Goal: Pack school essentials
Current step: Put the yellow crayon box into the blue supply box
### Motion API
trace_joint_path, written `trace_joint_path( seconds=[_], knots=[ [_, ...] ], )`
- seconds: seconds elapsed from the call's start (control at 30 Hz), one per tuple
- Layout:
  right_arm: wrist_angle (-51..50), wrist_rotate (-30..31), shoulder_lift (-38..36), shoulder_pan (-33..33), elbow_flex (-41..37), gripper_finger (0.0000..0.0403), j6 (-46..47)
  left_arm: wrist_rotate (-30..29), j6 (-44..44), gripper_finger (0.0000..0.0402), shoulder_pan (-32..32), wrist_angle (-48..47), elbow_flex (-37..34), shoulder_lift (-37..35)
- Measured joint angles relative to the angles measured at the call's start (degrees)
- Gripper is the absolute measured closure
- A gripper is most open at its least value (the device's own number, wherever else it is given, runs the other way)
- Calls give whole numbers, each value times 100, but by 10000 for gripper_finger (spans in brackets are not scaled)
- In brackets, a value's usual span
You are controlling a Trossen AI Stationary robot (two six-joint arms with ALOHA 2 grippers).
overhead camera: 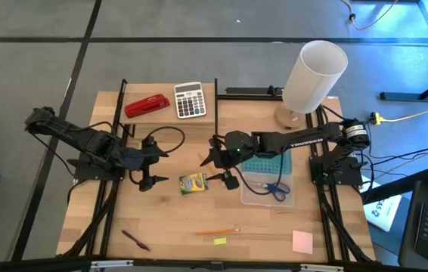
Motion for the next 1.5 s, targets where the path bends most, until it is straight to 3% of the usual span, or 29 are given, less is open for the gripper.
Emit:
trace_joint_path(
  seconds=[0.13,0.37,0.5,1.0,1.5],
  knots=[
    [-66,-3,0,7,0,137,-8,0,0,3,0,-2,0,0],
    [-137,66,0,2,0,46,-209,0,0,3,-1,-2,0,0],
    [-181,193,0,65,0,19,-175,0,0,3,-1,-2,0,0],
    [-428,361,580,258,0,15,-152,0,0,3,0,18,0,0],
    [425,300,1558,260,0,15,-464,0,0,3,0,20,0,0]
  ],
)
